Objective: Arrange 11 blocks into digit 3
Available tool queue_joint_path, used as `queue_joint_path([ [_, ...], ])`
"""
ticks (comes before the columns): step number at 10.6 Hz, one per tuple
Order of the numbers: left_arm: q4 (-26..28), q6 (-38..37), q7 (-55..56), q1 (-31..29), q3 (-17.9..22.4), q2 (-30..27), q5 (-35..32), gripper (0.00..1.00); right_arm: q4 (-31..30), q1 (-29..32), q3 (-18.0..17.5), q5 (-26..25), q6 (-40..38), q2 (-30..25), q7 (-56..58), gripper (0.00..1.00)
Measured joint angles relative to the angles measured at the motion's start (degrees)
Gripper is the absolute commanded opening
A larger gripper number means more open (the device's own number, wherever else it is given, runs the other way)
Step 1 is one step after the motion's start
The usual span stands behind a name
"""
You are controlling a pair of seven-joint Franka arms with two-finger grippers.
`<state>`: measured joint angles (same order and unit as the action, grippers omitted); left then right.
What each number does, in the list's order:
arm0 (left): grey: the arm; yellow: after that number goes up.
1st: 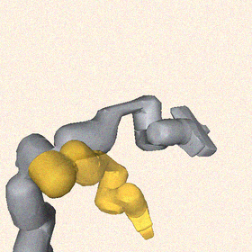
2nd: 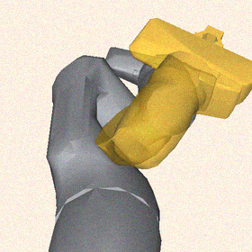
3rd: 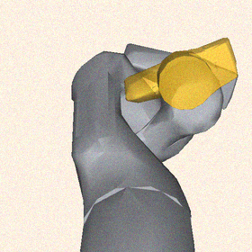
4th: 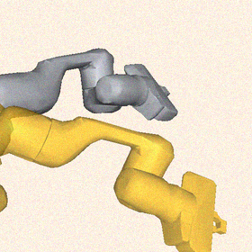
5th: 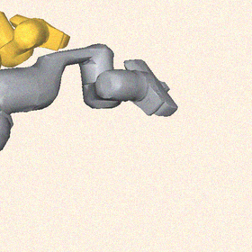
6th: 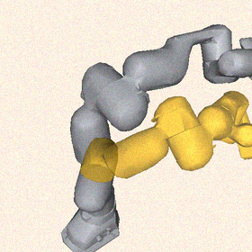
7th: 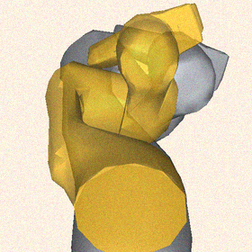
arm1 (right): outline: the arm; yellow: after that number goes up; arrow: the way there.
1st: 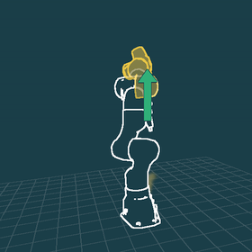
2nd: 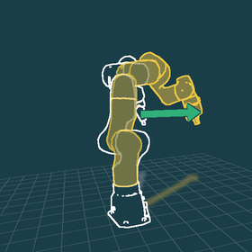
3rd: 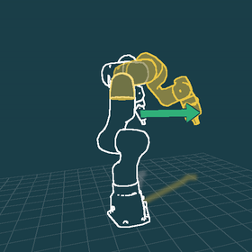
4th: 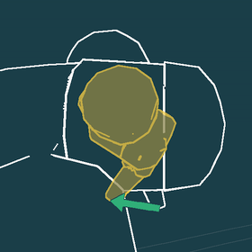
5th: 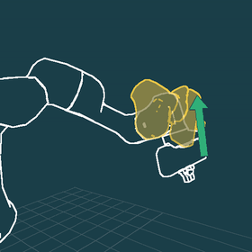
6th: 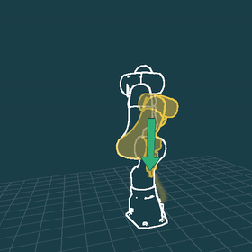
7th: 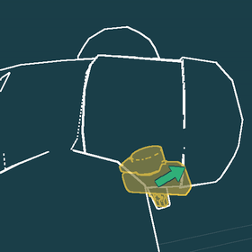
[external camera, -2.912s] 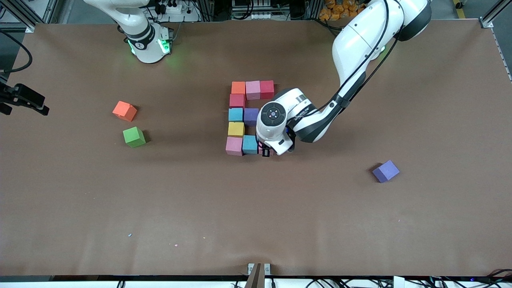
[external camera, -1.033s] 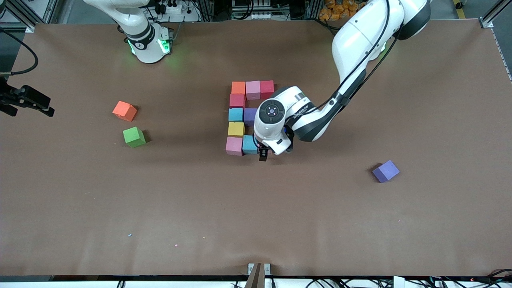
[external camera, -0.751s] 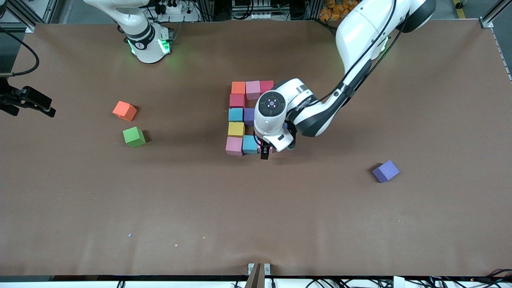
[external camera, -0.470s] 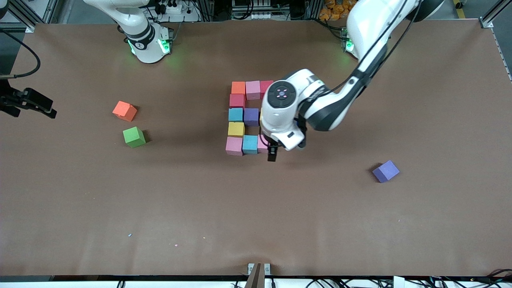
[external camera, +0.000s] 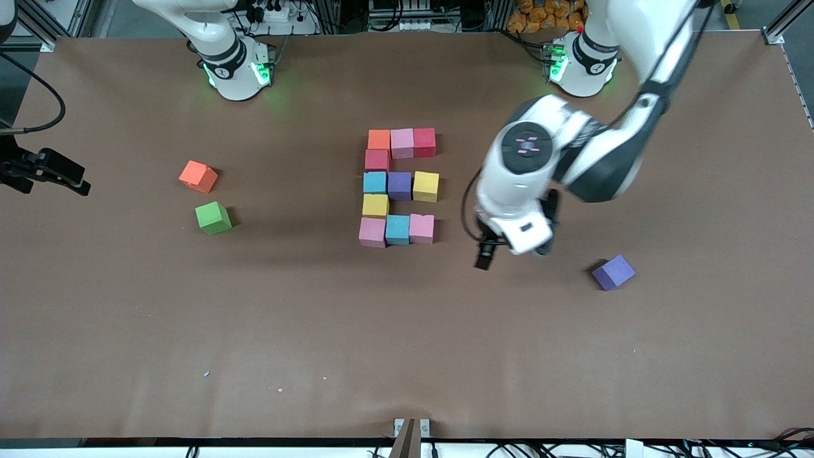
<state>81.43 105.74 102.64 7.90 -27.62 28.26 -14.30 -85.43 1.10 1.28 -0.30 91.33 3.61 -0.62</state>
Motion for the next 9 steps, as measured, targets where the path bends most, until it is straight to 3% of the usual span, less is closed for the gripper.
queue_joint_path([
  [4,0.01,-9.70,-31.90,-11.19,0.10,-5.75,1.02,1.00,-0.02,0.04,0.08,0.22,-1.47,0.00,2.72,1.00],
  [9,-0.05,-16.39,-64.34,-16.03,0.29,-12.97,1.02,1.00,-0.03,0.06,0.15,0.27,-2.90,0.00,3.16,1.00],
])
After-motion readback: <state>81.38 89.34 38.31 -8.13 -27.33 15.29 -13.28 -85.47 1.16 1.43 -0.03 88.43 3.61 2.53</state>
